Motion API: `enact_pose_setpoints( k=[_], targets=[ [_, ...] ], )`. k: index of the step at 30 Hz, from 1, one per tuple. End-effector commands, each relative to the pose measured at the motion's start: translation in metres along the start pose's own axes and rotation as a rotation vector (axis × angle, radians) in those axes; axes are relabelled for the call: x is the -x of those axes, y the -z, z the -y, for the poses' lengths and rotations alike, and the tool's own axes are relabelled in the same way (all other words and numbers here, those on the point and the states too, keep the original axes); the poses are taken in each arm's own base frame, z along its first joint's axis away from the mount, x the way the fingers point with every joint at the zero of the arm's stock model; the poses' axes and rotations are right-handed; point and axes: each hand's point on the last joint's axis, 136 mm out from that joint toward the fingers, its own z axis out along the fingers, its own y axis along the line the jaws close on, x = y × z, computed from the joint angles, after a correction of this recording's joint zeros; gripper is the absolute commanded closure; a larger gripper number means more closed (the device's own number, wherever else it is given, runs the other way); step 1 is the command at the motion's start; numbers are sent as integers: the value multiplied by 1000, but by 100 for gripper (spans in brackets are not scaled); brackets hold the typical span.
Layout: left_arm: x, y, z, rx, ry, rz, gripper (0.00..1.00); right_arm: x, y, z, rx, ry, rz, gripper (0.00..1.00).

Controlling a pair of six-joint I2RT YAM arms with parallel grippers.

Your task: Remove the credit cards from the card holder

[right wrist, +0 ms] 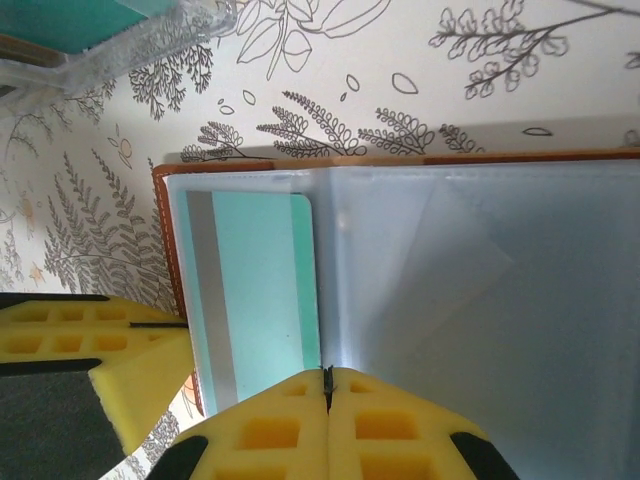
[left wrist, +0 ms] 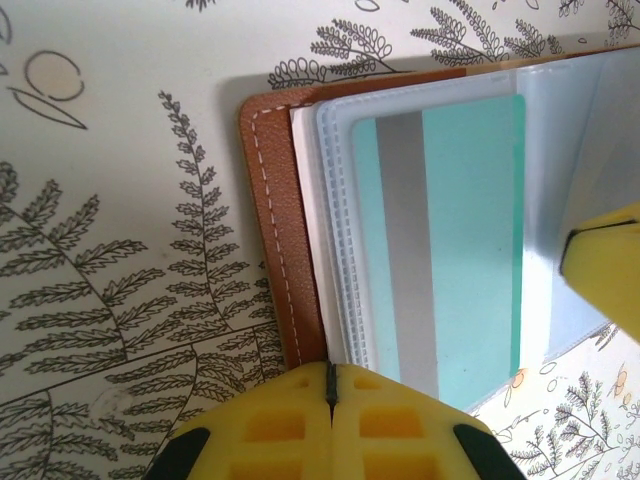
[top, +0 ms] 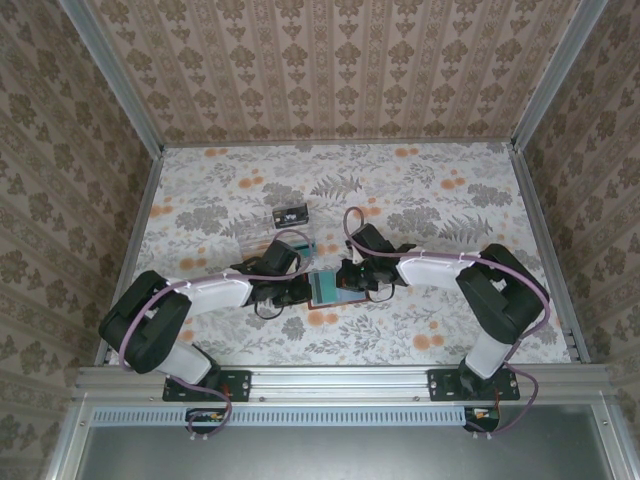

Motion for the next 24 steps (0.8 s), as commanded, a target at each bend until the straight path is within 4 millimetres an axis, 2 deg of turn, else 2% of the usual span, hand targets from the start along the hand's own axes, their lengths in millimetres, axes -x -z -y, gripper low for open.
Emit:
enact_pose_setpoints(
  k=[1,6,7,10,14,19,24],
  targets=[
    [-4,3,-7,37,10,-6,100,-4,6,13,-43,2,-1,100],
    [2,11,1,21,-4,10,100,-7,3,13,-27,-2,-13,100],
    [5,14,5,14,-10,18,97,-7,3,11,-19,-1,-13,100],
    [12,22,18,-19,-33,38,94,-6,3,3,9,11,-11,87],
    [18,23,32,-68,-49,44,95,-7,2,-5,23,31,-15,85],
    [16,14,28,-52,-41,23,96,-9,-3,-5,23,29,-23,85],
    [8,3,12,-10,-21,-8,97,-10,-7,-9,29,36,-34,83]
  ],
)
